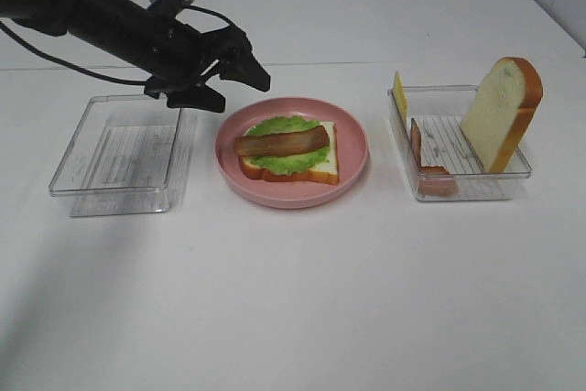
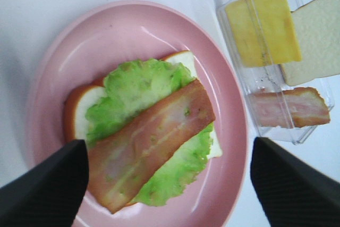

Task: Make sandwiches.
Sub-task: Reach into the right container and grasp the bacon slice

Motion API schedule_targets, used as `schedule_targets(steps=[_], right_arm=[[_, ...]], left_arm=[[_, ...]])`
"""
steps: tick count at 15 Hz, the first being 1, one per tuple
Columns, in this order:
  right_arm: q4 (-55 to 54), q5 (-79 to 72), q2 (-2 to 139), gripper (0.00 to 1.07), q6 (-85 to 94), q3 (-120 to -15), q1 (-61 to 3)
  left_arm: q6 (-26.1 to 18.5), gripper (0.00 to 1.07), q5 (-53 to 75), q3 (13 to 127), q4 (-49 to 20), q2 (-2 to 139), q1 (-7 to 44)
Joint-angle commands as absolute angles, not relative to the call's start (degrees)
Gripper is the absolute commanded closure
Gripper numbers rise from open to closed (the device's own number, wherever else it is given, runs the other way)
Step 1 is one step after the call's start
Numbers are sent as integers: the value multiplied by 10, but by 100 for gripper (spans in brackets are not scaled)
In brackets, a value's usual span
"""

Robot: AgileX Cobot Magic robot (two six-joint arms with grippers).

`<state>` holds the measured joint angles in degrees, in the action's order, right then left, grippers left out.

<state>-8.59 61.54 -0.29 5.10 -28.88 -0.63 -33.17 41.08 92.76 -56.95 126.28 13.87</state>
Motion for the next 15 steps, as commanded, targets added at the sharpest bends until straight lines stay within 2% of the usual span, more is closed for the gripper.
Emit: schedule_targets(steps=[1,2,3,4,5,6,7,11,15], right_arm=[[-87,608,-12,37,58,-287,-2],[-87,608,-12,37,58,-287,-2],[-87,608,-12,37,58,-287,-2],[-87,608,-12,37,58,-287,-2],[-87,608,-12,37,58,-287,-2],[-87,608,-12,37,58,-287,-2],[-87,608,-12,37,58,-287,-2],[-87,608,-12,37,58,-287,-2],[-87,608,-12,37,58,-287,-2]], left_arm=[[-245,27,389,932,-447,1206,140],[-207,27,395,932,-397,1183,140],[-193,27,401,932,-378,1173,140],[-156,27,435,932,-307,1136,140],[-156,27,435,932,-307,1136,140],[-118,27,489,932,-244,1095,140],[-57,27,544,931,-184,1045,140],[0,27,635,928,-120,963,140],[0,27,658,850,-103,875,140]])
